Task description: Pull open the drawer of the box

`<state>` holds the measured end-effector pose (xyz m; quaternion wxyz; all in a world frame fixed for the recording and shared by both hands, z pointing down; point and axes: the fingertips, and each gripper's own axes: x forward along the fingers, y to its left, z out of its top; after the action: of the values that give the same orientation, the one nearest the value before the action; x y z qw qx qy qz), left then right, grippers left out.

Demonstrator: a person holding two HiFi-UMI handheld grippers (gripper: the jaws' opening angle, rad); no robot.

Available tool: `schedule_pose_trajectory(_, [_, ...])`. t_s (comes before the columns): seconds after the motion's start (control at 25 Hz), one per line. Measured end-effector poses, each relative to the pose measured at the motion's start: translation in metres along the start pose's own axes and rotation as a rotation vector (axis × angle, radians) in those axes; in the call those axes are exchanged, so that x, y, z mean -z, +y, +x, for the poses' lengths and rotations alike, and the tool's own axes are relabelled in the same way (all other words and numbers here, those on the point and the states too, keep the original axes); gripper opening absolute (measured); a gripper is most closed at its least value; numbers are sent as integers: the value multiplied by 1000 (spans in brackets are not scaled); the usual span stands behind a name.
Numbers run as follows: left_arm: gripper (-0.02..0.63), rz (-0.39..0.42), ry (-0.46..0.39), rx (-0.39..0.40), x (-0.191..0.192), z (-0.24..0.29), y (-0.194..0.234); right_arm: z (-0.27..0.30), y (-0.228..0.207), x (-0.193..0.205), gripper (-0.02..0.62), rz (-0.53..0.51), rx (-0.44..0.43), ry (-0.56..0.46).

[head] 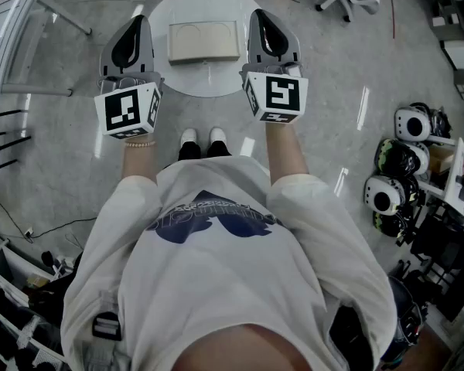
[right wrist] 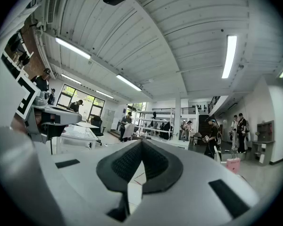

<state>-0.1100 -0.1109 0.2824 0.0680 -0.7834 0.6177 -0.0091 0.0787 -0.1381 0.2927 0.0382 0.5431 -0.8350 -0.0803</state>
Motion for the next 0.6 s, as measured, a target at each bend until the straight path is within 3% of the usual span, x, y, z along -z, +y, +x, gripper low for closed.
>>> schedule_pose_trajectory(0.6, [6, -2, -6, -14, -4, -2, 7, 0, 4, -2, -4, -6, -22, 7])
